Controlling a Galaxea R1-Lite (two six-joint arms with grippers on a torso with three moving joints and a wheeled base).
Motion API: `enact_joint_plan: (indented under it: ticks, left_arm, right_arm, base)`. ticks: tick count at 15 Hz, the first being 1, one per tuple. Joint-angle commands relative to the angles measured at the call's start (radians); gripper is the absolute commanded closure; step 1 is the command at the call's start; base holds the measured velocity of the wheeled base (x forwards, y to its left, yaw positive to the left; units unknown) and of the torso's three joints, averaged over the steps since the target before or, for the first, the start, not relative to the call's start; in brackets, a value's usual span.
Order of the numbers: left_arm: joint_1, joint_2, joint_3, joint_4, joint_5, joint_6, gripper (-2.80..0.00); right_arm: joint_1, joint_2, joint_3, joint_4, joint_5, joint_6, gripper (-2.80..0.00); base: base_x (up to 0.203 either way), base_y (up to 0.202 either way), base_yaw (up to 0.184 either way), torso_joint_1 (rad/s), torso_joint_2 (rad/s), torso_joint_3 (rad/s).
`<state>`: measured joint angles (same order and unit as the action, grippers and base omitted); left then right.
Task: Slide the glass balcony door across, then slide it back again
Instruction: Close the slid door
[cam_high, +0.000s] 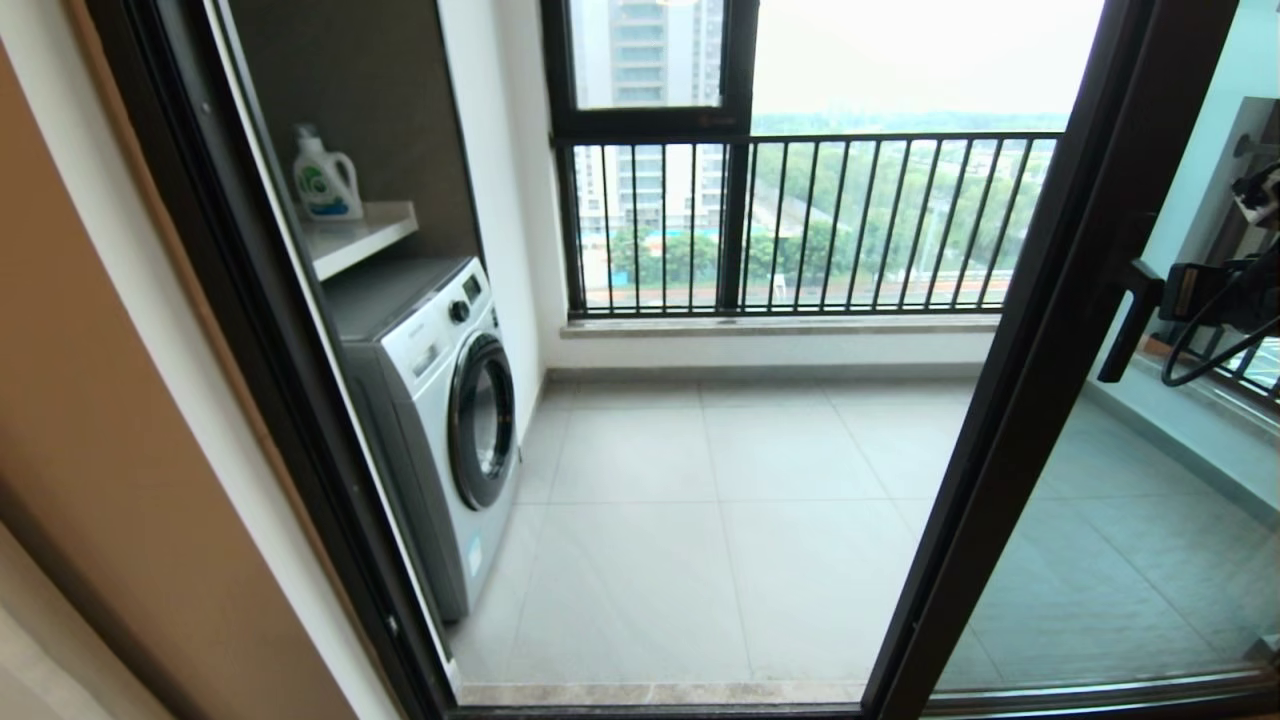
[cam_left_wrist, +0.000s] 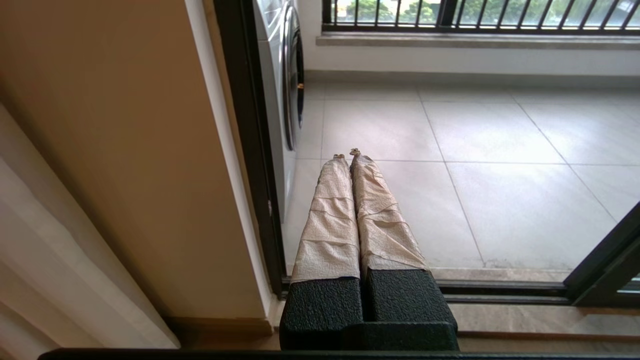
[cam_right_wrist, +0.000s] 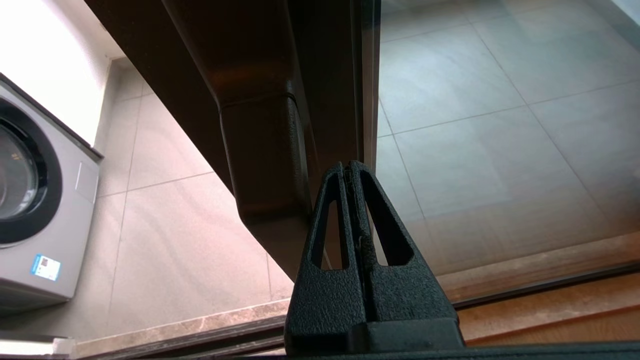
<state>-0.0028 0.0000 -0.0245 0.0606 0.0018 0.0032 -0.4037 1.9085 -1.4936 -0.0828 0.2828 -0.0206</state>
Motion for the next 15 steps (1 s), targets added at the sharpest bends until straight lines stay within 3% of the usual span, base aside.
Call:
enact_joint_plan:
  ticks: [1, 15]
  left_arm:
    - [0.000, 0.000, 0.000, 0.001, 0.000, 0.000, 0.00]
    - [0.000, 0.000, 0.000, 0.001, 0.000, 0.000, 0.00]
  right_arm:
    - [0.016, -0.006, 0.000, -0.002, 0.006, -0.001, 0.00]
    - [0.091, -0.022, 0.017, -0.002, 0.002, 0.002, 0.00]
  base:
    - [0.000, 0.000, 0.000, 0.000, 0.00, 0.000]
    - [0.000, 0.000, 0.000, 0.000, 0.00, 0.000]
